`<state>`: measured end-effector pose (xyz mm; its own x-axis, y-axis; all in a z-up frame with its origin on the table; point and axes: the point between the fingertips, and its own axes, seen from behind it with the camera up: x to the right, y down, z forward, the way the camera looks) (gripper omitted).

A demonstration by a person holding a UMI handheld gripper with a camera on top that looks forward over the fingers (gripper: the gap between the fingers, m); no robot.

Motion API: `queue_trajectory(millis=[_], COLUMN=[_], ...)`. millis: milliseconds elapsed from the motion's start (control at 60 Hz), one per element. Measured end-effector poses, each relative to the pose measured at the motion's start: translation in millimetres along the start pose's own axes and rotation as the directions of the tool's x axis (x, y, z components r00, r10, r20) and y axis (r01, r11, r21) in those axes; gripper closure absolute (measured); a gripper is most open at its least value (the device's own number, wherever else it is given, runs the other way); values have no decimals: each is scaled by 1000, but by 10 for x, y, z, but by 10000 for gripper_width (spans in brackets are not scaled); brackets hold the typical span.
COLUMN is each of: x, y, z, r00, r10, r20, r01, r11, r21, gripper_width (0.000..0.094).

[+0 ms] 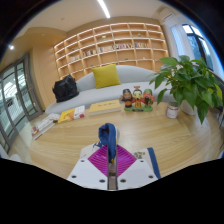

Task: Fold towel

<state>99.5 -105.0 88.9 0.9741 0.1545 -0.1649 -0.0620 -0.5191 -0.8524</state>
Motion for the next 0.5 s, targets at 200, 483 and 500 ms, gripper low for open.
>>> queue_trajectory(millis=[200, 483, 500], x=[1043, 896, 871], y=[253, 60, 67], z=[-124, -1022, -1074], r00=[974, 967, 967], r10=[-48, -95, -102], r20=[-221, -235, -235], r01=[43, 105, 112], r11=[999, 994, 993], r21=[-30, 29, 30], gripper_width=[86, 90, 89])
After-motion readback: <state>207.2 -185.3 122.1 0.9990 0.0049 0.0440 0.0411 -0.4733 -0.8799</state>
